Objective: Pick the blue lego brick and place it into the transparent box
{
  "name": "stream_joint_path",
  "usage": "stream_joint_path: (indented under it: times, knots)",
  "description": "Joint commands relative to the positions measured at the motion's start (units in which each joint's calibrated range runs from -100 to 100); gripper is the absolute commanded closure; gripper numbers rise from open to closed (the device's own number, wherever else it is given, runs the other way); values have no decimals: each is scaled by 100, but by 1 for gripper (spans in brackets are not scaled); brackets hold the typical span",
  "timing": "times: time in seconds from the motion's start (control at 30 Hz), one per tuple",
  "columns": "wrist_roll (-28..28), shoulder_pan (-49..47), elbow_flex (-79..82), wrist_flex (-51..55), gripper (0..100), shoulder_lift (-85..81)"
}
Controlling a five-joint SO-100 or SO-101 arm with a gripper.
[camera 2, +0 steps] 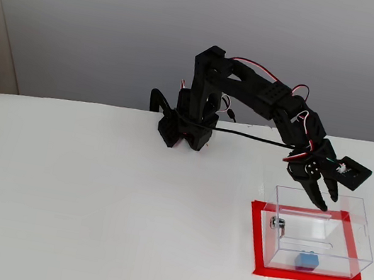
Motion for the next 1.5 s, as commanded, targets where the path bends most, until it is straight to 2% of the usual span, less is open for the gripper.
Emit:
stream_joint_path:
  times: [0.0,0.2,0.43,1.0,1.23,1.47]
  knots:
    - [37,158,-416,-139,99,-130]
    - [42,446,-425,-139,99,-207]
    - [42,1252,-353,-61,99,-716]
    - [37,4357,-217,1306,99,-2353]
    - [-16,5178,1320,1036,99,-3329]
    - [31,5496,3435,-87,99,-4653]
